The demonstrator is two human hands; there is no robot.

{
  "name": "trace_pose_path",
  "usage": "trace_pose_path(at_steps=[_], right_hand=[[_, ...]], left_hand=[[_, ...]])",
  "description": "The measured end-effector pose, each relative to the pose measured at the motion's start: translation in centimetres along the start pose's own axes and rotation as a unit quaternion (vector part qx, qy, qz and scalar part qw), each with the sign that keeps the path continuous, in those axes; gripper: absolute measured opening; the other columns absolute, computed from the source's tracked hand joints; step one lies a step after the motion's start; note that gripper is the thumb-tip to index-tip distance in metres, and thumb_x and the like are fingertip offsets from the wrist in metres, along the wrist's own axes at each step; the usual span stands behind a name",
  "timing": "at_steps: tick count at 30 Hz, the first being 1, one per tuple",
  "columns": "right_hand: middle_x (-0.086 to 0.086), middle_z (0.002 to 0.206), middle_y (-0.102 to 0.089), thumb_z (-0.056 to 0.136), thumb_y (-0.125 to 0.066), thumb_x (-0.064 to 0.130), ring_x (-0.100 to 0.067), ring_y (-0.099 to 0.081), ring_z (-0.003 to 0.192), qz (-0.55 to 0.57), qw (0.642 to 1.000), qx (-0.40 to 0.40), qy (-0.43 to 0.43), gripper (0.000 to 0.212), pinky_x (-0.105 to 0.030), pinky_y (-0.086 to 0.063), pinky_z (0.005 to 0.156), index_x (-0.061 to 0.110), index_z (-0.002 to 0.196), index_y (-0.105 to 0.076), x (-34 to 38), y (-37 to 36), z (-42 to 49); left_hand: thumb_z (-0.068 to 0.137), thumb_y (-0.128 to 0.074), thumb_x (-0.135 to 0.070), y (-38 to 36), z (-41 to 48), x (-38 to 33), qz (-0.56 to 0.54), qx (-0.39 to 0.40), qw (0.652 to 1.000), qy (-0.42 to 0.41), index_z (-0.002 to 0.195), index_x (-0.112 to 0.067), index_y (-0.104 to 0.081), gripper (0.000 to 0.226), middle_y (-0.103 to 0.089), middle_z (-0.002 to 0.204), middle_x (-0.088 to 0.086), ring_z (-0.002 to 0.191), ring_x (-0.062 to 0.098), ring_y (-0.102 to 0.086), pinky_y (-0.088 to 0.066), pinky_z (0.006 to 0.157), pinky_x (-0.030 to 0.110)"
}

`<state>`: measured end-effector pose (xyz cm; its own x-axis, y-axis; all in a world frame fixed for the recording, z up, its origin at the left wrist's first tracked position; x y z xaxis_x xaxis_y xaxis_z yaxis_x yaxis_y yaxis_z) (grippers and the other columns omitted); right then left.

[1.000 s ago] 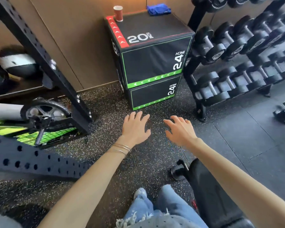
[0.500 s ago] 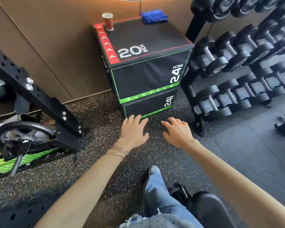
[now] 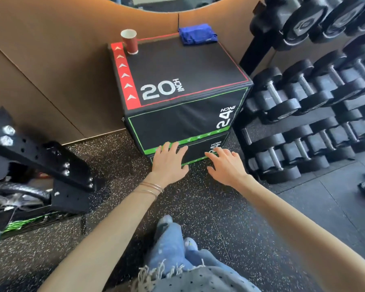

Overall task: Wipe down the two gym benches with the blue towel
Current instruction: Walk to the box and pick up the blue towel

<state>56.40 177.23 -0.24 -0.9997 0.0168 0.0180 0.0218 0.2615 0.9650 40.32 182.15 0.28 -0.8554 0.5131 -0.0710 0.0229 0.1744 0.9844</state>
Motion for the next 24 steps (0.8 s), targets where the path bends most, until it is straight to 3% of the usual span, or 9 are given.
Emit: trace_pose_path(at_steps=[13, 24], right_hand=[[-0.006, 0.145, -0.036, 0.092, -0.046, 0.04, -0.027, -0.036, 0.131, 0.011, 0.999, 0.012, -0.031, 0.053, -0.045, -0.033, 0.104, 0.026, 0.142, -0.036, -4.5, 3.1, 15.9], [-0.008, 0.143, -0.036, 0.093, -0.047, 0.037, -0.029, -0.036, 0.13, 0.021, 0.998, 0.019, -0.048, 0.052, -0.047, -0.032, 0.104, 0.023, 0.142, -0.036, -6.7, 6.0, 28.4]], left_hand=[[0.088, -0.046, -0.048, 1.9, 17.7, 4.2, -0.018, 0.016, 0.999, -0.031, 0.145, -0.027, -0.026, 0.065, -0.027, 0.153, 0.008, 0.139, 0.033, -0.023, -0.022, 0.113, 0.046], [0.086, -0.047, -0.047, 4.1, 29.9, 8.2, -0.004, 0.016, 0.998, -0.063, 0.143, -0.025, -0.032, 0.063, -0.035, 0.148, 0.008, 0.132, 0.03, -0.033, -0.029, 0.107, 0.043]])
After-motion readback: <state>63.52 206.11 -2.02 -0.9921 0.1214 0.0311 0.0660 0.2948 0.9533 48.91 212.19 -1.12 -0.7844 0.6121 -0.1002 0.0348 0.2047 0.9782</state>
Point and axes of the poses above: each hand's wrist, its own z-axis towards the middle knuckle, its own y-axis out of the back of the hand, x = y × z, the point moved 5 cm from there along z, towards the middle knuckle
